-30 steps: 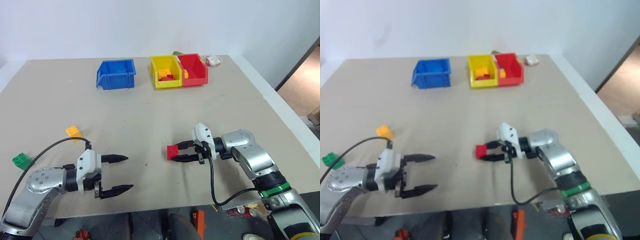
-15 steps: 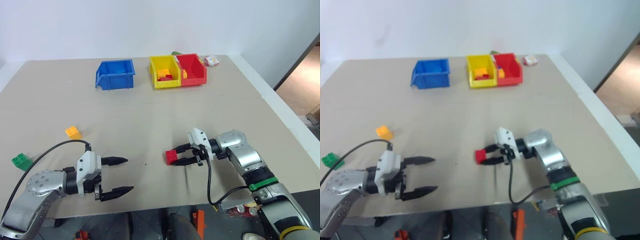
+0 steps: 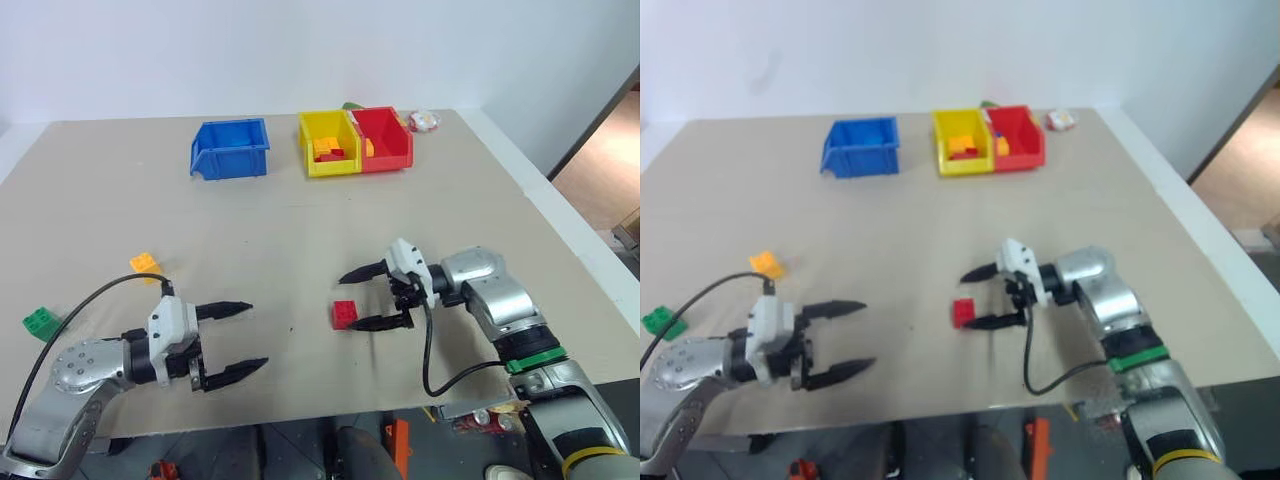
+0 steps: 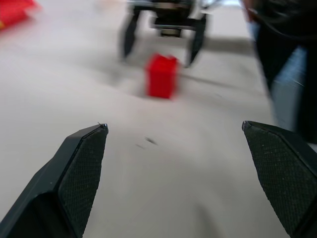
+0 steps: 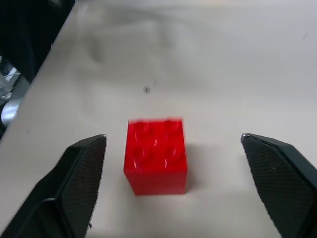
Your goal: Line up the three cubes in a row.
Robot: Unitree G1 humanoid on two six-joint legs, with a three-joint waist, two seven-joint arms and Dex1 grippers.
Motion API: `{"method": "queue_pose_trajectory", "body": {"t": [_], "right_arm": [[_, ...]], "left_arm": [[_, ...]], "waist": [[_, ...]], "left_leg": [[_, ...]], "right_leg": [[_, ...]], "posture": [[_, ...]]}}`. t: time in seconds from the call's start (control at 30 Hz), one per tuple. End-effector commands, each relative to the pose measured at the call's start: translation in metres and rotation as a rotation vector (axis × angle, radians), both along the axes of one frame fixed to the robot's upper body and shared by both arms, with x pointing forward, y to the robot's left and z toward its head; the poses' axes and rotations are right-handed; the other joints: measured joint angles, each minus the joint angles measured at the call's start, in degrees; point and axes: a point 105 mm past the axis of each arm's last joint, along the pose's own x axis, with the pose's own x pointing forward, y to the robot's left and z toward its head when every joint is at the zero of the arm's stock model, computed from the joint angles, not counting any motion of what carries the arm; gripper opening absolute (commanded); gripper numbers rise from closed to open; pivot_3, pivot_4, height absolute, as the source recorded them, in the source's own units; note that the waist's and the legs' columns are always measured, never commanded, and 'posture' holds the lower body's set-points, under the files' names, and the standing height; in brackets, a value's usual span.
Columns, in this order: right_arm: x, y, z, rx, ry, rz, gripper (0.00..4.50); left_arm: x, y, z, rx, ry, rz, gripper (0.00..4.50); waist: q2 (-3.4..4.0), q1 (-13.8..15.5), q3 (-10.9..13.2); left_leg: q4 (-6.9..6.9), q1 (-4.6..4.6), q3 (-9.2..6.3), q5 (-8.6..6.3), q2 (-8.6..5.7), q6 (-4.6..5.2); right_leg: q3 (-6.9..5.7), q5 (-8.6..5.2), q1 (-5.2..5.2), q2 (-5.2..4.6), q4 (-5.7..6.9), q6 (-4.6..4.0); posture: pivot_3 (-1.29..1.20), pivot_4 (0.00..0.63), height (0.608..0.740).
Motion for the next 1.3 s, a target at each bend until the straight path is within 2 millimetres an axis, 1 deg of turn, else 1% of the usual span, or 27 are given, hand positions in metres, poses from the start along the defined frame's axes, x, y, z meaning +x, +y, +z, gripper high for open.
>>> {"method": "queue_pose_trajectory", "body": {"t": [0.03, 0.1, 0.17, 0.2, 0.27, 0.3, 0.37, 0.43, 0.53, 0.57, 0.63, 0.7, 0.77, 0.8, 1.03, 1.17, 1.3], "right_arm": [[-0.008, 0.002, 0.035, 0.106, -0.041, -0.013, 4.48], [-0.013, 0.006, 0.046, 0.151, -0.041, -0.019, 4.48], [-0.022, 0.012, 0.062, 0.218, -0.038, -0.015, 4.48], [-0.028, 0.016, 0.069, 0.249, -0.034, -0.009, 4.48], [-0.035, 0.022, 0.077, 0.285, -0.041, -0.004, 4.48], [-0.037, 0.024, 0.078, 0.288, -0.055, -0.001, 4.48], [-0.039, 0.026, 0.077, 0.288, -0.085, -0.002, 4.48], [-0.038, 0.027, 0.076, 0.294, -0.094, -0.006, 4.48], [-0.037, 0.028, 0.074, 0.299, -0.097, -0.003, 4.48], [-0.035, 0.030, 0.075, 0.312, -0.083, 0.002, 4.48], [-0.032, 0.034, 0.076, 0.332, -0.065, 0.012, 4.48], [-0.030, 0.038, 0.077, 0.346, -0.055, 0.028, 4.48], [-0.030, 0.043, 0.077, 0.352, -0.046, 0.063, 4.48], [-0.030, 0.046, 0.076, 0.352, -0.042, 0.079, 4.48], [-0.028, 0.054, 0.070, 0.329, -0.050, 0.123, 4.48], [-0.025, 0.053, 0.067, 0.315, -0.071, 0.127, 4.48], [-0.024, 0.052, 0.067, 0.304, -0.084, 0.127, 4.48]], "left_arm": [[0.013, 0.022, 0.013, -0.049, -0.090, 0.208, 4.50], [0.018, 0.034, 0.014, -0.061, -0.104, 0.318, 4.50], [0.024, 0.052, 0.017, -0.082, -0.140, 0.498, 4.50], [0.027, 0.065, 0.019, -0.094, -0.155, 0.619, 4.50], [0.028, 0.080, 0.022, -0.120, -0.177, 0.771, 4.50], [0.026, 0.089, 0.024, -0.141, -0.193, 0.872, 4.50], [0.022, 0.100, 0.029, -0.189, -0.230, 1.008, 4.50], [0.013, 0.115, 0.035, -0.243, -0.260, 1.175, 4.50], [0.001, 0.131, 0.039, -0.292, -0.275, 1.330, 4.50], [-0.009, 0.148, 0.037, -0.317, -0.276, 1.442, 4.50], [-0.025, 0.168, 0.032, -0.338, -0.267, 1.582, 4.50], [-0.034, 0.177, 0.026, -0.327, -0.256, 1.647, 4.50], [-0.043, 0.187, 0.018, -0.366, -0.232, 1.739, 4.50], [-0.045, 0.189, 0.014, -0.371, -0.219, 1.759, 4.50], [-0.038, 0.188, -0.002, -0.372, -0.166, 1.797, 4.50], [-0.039, 0.192, -0.011, -0.415, -0.124, 1.841, 4.50], [-0.032, 0.196, -0.019, -0.418, -0.081, 1.842, 4.50]], "waist": [[0.00, 0.00, 0.00], [0.00, -0.03, 0.00], [0.00, -0.04, 0.00], [0.00, -0.04, 0.00], [-0.02, -0.04, -0.01], [-0.05, -0.02, -0.02], [-0.09, -0.02, -0.05], [-0.18, -0.02, -0.10], [-0.21, -0.03, -0.11], [-0.22, -0.03, -0.12], [-0.25, -0.19, -0.13], [-0.27, -0.20, -0.13], [-0.27, -0.11, -0.12], [-0.30, -0.07, -0.15], [-0.36, -0.03, -0.18], [-0.39, -0.06, -0.19], [-0.39, -0.06, -0.19]], "left_leg": [[0.00, 0.00, 0.02, 0.00, 0.02, 0.00], [0.00, 0.00, 0.04, 0.00, 0.08, -0.01], [0.00, 0.01, 0.04, -0.01, 0.12, -0.01], [-0.01, 0.01, 0.04, -0.01, 0.15, -0.01], [-0.01, 0.00, 0.05, -0.01, 0.16, -0.02], [-0.01, 0.00, 0.05, -0.01, 0.16, -0.02], [0.01, 0.00, 0.07, -0.01, 0.16, -0.02], [0.04, 0.00, 0.14, -0.01, 0.14, -0.02], [0.10, -0.01, 0.22, -0.01, 0.10, 0.00], [0.12, -0.01, 0.22, -0.01, 0.10, 0.00], [0.14, 0.02, 0.24, -0.01, 0.16, -0.01], [0.15, 0.07, 0.31, -0.01, 0.16, -0.01], [0.15, 0.06, 0.29, -0.01, 0.16, -0.01], [0.15, 0.06, 0.29, -0.01, 0.17, -0.01], [0.17, 0.00, 0.30, -0.04, 0.26, -0.05], [0.17, -0.01, 0.36, -0.03, 0.27, -0.03], [0.14, -0.02, 0.34, -0.03, 0.26, -0.03]], "right_leg": [[0.00, 0.00, 0.00, 0.01, 0.00, 0.00], [0.03, 0.01, 0.00, 0.01, 0.00, -0.01], [0.06, 0.01, -0.01, 0.02, 0.00, -0.02], [0.06, 0.01, -0.02, 0.02, 0.00, -0.02], [0.08, 0.01, -0.04, 0.02, 0.01, -0.03], [0.09, 0.02, -0.04, 0.03, 0.02, -0.02], [0.08, 0.02, -0.02, 0.04, 0.01, -0.01], [0.13, 0.04, 0.00, -0.01, 0.00, 0.02], [0.20, 0.09, -0.01, 0.00, 0.00, 0.08], [0.20, 0.10, -0.01, 0.00, 0.00, 0.07], [0.19, 0.11, -0.03, 0.04, 0.00, -0.03], [0.19, 0.16, -0.03, 0.09, -0.01, -0.13], [0.18, 0.14, -0.05, 0.16, 0.00, -0.24], [0.18, 0.12, -0.05, 0.19, 0.00, -0.28], [0.14, 0.10, -0.05, 0.17, -0.01, -0.37], [0.16, 0.10, -0.06, 0.15, -0.05, -0.35], [0.16, 0.10, -0.07, 0.21, -0.06, -0.36]], "posture": [[0.00, 0.150, 0.740], [0.00, 0.150, 0.740], [0.00, 0.150, 0.740], [0.00, 0.150, 0.740], [0.00, 0.150, 0.740], [0.00, 0.150, 0.740], [0.00, 0.150, 0.740], [0.00, 0.150, 0.740], [0.00, 0.150, 0.740], [0.00, 0.150, 0.740], [0.00, 0.150, 0.740], [0.00, 0.150, 0.740], [0.00, 0.150, 0.740], [0.00, 0.150, 0.740], [0.00, 0.150, 0.740], [0.00, 0.150, 0.740], [0.00, 0.150, 0.740]]}}
